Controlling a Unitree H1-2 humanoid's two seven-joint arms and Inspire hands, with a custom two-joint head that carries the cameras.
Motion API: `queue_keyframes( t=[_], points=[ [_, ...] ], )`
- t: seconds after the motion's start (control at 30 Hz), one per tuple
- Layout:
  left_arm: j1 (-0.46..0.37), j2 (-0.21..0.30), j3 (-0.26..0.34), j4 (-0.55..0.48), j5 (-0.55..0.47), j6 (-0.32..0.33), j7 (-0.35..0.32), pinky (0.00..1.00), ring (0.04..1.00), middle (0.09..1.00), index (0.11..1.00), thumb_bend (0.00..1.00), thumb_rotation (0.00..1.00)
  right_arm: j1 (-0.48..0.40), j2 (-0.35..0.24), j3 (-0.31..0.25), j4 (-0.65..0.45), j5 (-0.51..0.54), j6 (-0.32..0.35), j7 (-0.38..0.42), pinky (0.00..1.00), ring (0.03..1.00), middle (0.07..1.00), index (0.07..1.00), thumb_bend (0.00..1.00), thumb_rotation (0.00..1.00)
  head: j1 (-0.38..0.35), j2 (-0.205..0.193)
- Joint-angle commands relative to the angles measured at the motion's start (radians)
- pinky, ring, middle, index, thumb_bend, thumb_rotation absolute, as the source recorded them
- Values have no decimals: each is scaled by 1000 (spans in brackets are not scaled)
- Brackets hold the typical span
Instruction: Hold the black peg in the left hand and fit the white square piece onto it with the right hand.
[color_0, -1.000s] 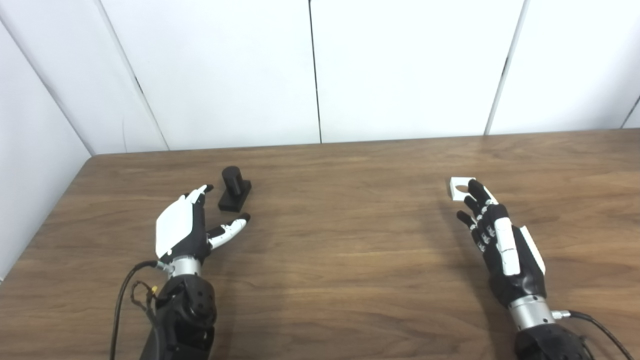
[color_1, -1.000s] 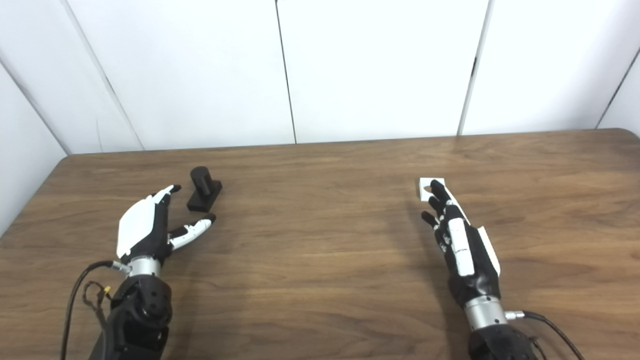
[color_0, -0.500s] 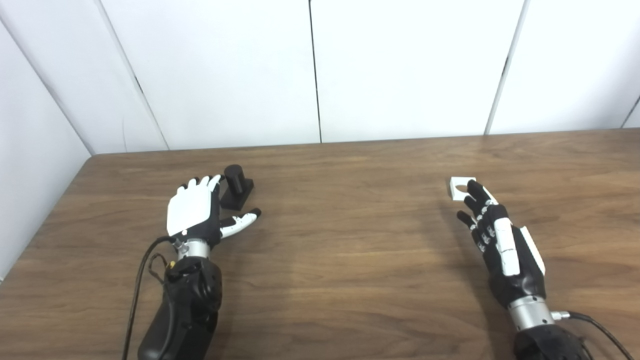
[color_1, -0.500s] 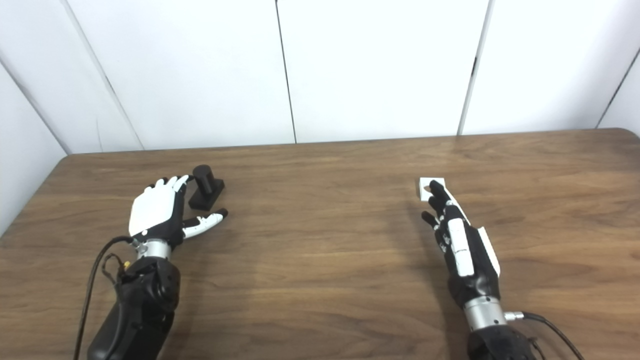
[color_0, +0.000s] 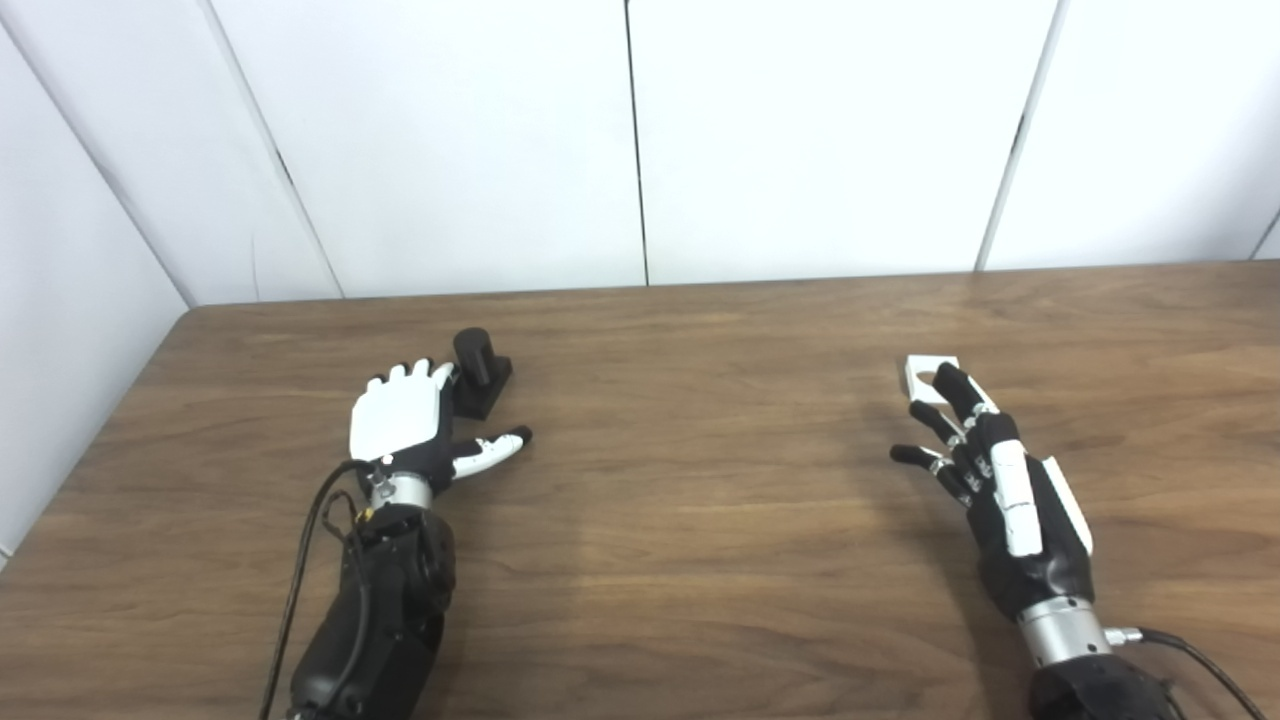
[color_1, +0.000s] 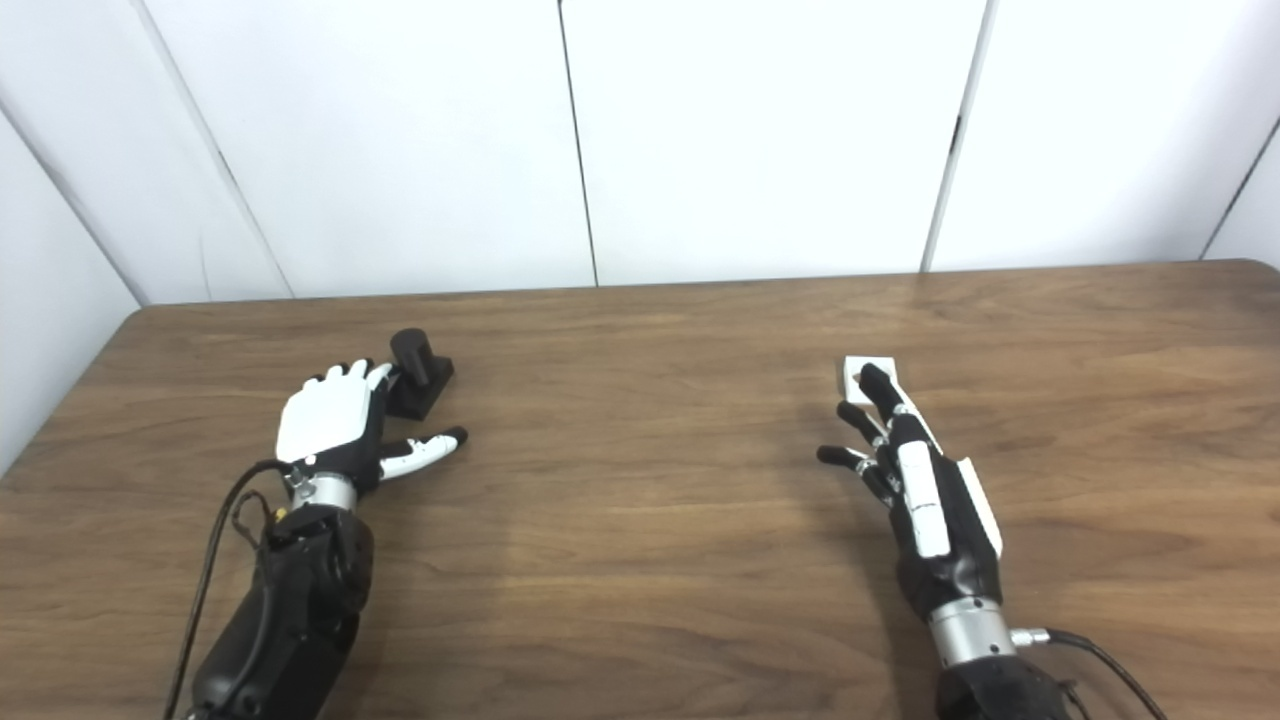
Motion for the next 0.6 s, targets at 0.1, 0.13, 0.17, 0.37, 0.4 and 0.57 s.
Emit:
queue_keyframes(
  t=[0.1, 0.13, 0.17, 0.37, 0.4, 0.57],
  points=[
    [-56, 4, 12, 14, 16, 2, 17, 1000, 1000, 970, 873, 714, 717, 44, 9, 4, 15, 17, -20, 14, 715, 903, 955, 926, 573, 937, 11, 2],
    [-58, 1, 15, 19, 14, 2, 23, 1000, 1000, 967, 869, 710, 715, 45, 6, 4, 17, 18, -21, 17, 722, 907, 956, 927, 574, 938, 14, 2],
    [-59, -2, 17, 24, 11, 2, 32, 1000, 1000, 962, 861, 702, 708, 46, 4, 4, 18, 19, -23, 20, 738, 915, 959, 929, 574, 942, 16, 3],
    [-65, -12, 22, 52, -5, 1, 85, 1000, 1000, 940, 793, 654, 676, 50, -7, 5, 27, 18, -38, 28, 791, 935, 958, 928, 570, 948, 21, 2],
    [-66, -14, 23, 56, -4, 1, 91, 1000, 1000, 938, 780, 642, 665, 50, -8, 4, 28, 19, -40, 29, 797, 936, 957, 927, 570, 946, 21, 2],
    [-73, -28, 36, 73, 9, 2, 124, 1000, 986, 919, 733, 581, 646, 53, -15, 3, 23, 23, -40, 31, 809, 941, 957, 928, 571, 940, 27, 4]
  ],
)
